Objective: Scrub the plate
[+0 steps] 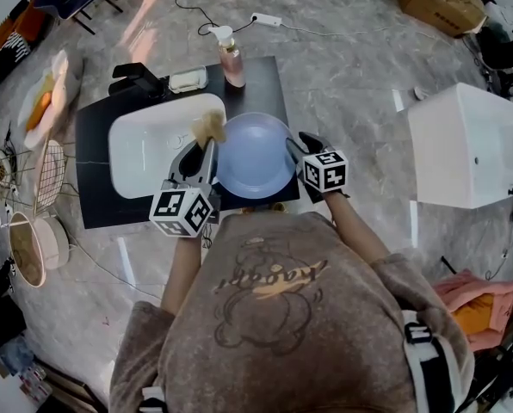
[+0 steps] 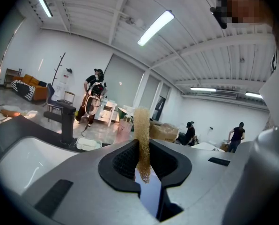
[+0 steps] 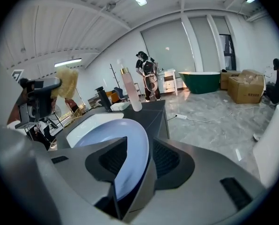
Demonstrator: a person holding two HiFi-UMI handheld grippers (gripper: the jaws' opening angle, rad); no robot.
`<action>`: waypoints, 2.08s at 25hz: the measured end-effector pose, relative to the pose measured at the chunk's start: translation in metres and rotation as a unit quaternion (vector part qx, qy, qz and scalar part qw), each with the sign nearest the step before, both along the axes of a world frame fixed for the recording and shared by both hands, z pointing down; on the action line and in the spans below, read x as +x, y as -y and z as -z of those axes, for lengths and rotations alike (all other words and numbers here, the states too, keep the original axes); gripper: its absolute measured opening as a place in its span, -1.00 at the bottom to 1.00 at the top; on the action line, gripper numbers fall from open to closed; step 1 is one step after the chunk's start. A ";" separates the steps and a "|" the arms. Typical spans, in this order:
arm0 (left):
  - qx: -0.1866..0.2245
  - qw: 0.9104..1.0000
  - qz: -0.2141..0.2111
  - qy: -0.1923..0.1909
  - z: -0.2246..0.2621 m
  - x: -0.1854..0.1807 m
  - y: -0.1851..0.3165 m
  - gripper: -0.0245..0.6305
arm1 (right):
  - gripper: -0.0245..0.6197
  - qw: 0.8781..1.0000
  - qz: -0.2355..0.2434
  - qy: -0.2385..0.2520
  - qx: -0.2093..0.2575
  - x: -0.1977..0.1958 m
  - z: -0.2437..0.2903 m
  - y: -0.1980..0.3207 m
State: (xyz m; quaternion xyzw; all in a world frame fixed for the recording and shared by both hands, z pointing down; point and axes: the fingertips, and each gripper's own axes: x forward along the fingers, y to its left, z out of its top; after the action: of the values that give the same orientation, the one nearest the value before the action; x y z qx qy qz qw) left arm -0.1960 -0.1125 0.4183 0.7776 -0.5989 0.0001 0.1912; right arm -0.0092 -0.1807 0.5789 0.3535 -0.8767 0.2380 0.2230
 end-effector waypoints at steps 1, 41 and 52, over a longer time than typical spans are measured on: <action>-0.001 1.000 0.001 0.000 -0.001 0.000 0.000 -0.73 | -0.45 1.000 -0.001 -0.003 -0.007 0.000 -0.006 0.000; -0.214 0.941 -0.110 0.236 -0.166 0.021 0.049 -0.73 | -0.85 0.998 -0.017 -0.026 -0.059 0.000 -0.049 -0.001; -0.244 0.938 -0.104 0.222 -0.192 0.028 0.068 -0.73 | -0.85 0.998 -0.009 -0.025 -0.052 -0.001 -0.048 -0.002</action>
State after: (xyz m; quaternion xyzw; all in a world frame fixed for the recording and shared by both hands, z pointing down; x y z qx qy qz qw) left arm -0.1678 -0.1804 0.6107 0.7449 -0.5238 0.3390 0.2363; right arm -0.0101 -0.1782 0.6269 0.3549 -0.8541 0.2762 0.2613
